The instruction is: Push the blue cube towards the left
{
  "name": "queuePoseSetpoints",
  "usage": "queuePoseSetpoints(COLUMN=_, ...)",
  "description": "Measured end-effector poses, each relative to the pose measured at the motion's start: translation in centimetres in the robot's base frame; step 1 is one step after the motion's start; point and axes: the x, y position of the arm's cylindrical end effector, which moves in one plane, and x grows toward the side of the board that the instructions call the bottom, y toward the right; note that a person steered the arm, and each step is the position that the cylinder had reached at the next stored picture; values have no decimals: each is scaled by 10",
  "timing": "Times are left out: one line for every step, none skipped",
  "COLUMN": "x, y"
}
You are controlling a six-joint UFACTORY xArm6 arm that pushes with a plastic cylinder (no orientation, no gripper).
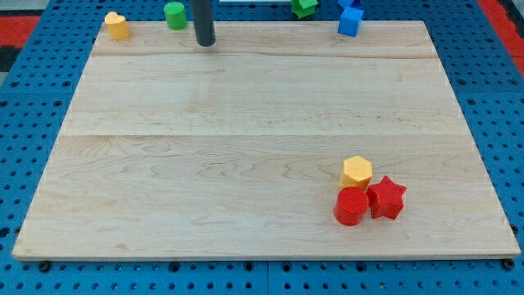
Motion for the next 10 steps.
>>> queuePoseSetpoints(x=2, y=57)
queuePoseSetpoints(x=36, y=90)
queuePoseSetpoints(x=72, y=110)
queuePoseSetpoints(x=75, y=114)
queuePoseSetpoints(x=32, y=114)
queuePoseSetpoints(x=-20, y=115)
queuePoseSetpoints(x=-48, y=122)
queuePoseSetpoints(x=-48, y=140)
queuePoseSetpoints(x=-48, y=176)
queuePoseSetpoints(x=-20, y=203)
